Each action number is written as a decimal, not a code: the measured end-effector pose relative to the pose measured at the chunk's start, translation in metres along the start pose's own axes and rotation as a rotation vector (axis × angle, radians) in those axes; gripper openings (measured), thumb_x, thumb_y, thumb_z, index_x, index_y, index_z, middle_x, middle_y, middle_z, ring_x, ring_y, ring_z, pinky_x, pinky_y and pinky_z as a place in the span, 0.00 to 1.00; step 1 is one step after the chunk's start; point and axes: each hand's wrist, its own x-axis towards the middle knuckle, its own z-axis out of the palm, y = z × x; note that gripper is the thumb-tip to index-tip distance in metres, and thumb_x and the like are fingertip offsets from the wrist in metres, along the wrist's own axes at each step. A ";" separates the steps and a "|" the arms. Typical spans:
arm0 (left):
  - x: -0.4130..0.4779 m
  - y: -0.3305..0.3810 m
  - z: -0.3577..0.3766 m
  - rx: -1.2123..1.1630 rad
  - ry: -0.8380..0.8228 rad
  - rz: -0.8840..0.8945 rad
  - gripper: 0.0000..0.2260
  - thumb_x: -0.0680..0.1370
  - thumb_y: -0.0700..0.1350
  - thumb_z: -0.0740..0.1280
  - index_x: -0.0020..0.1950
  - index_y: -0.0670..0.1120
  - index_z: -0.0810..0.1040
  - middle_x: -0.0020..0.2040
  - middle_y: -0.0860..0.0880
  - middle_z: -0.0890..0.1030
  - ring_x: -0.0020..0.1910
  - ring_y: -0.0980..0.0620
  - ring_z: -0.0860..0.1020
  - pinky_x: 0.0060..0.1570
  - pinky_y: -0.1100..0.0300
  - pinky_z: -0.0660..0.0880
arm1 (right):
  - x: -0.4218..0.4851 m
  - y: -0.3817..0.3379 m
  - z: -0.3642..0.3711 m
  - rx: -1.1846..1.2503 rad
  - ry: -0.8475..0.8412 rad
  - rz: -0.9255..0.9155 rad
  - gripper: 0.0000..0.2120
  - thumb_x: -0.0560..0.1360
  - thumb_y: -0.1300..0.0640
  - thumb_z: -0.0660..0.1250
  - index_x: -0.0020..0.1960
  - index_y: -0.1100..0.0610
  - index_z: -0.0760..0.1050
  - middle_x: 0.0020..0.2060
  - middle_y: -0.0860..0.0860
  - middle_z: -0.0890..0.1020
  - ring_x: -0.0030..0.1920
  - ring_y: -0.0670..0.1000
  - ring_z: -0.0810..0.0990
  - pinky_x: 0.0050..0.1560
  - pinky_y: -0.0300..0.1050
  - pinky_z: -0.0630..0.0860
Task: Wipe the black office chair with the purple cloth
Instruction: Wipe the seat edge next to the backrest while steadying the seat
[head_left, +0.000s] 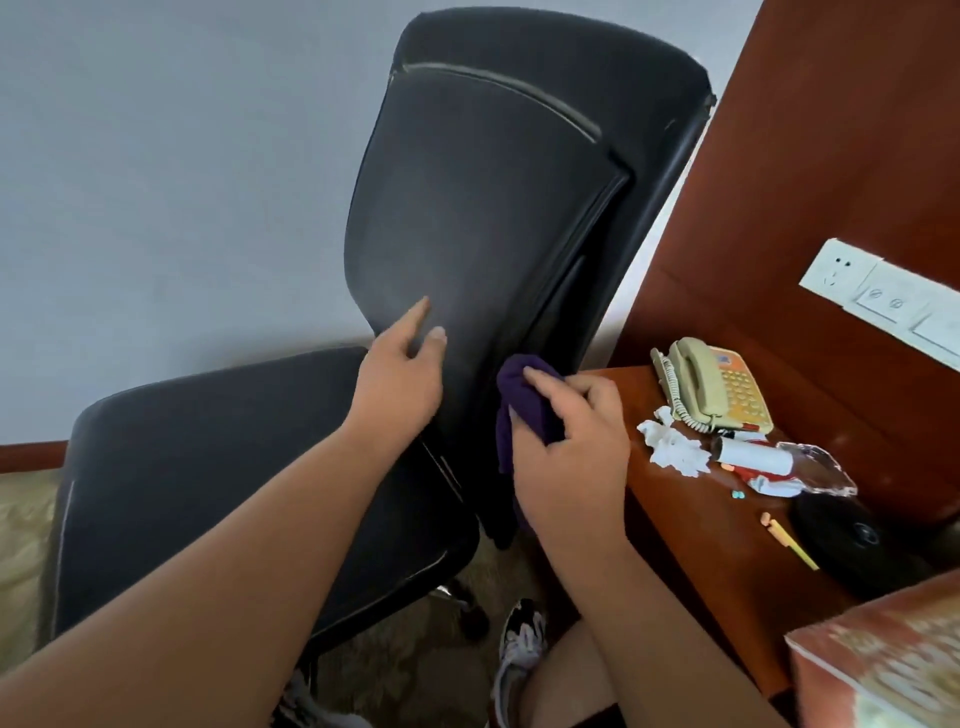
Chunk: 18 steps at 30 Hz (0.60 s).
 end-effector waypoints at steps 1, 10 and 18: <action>0.003 0.013 0.003 -0.027 -0.009 0.038 0.21 0.84 0.50 0.62 0.78 0.56 0.69 0.72 0.47 0.76 0.71 0.50 0.74 0.74 0.56 0.67 | 0.015 -0.009 -0.008 0.018 0.049 -0.010 0.15 0.75 0.59 0.73 0.61 0.55 0.82 0.52 0.49 0.75 0.51 0.47 0.76 0.54 0.35 0.74; -0.015 0.004 0.027 0.020 -0.162 0.036 0.31 0.80 0.28 0.55 0.80 0.51 0.65 0.77 0.57 0.66 0.77 0.58 0.62 0.78 0.62 0.56 | 0.124 -0.069 -0.024 -0.375 0.058 -0.247 0.16 0.75 0.56 0.70 0.63 0.53 0.79 0.58 0.54 0.74 0.58 0.56 0.72 0.50 0.50 0.78; 0.003 -0.011 0.020 -0.091 -0.173 0.038 0.18 0.79 0.29 0.65 0.59 0.49 0.84 0.49 0.55 0.85 0.46 0.63 0.79 0.54 0.63 0.76 | 0.055 -0.045 0.032 -0.804 -0.247 -0.336 0.07 0.73 0.55 0.65 0.46 0.53 0.81 0.51 0.54 0.75 0.53 0.58 0.72 0.47 0.53 0.71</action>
